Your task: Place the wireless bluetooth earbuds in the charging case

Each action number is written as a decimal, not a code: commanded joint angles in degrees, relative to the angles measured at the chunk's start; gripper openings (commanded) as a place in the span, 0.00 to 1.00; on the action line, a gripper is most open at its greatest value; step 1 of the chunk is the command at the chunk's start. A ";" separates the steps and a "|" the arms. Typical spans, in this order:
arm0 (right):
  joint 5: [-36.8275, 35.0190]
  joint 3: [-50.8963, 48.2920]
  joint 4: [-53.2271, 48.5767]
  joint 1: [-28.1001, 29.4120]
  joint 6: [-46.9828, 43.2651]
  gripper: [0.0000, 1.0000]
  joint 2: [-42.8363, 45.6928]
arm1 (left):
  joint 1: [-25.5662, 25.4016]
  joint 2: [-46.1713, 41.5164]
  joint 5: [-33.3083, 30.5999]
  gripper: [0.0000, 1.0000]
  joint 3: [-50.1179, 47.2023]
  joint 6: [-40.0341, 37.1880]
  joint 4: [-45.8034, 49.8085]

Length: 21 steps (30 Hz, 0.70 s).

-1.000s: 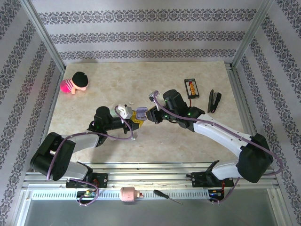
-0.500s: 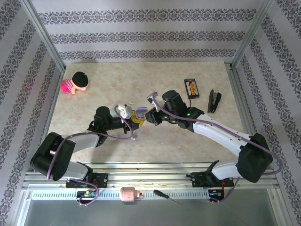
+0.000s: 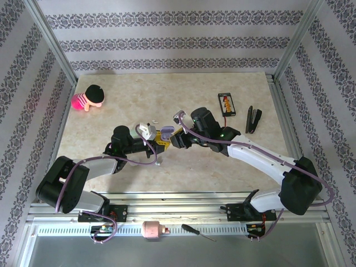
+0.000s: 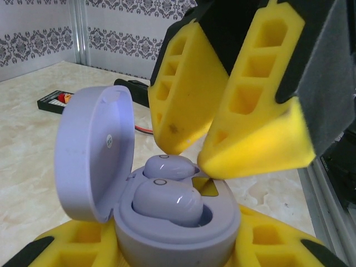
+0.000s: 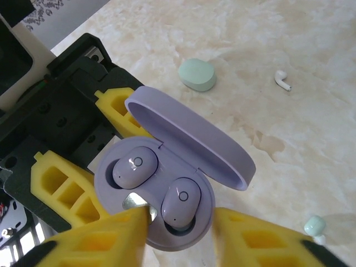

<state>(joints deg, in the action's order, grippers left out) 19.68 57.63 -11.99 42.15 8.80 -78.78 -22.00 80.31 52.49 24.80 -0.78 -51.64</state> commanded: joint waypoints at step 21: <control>7.28 9.91 1.28 -6.61 16.95 0.61 -7.53 | 0.07 1.14 2.22 0.23 0.11 -0.76 -6.57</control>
<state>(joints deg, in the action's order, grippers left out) 22.90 65.65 -9.34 35.70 23.73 -84.95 -22.00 80.97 53.39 24.77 -1.08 -54.65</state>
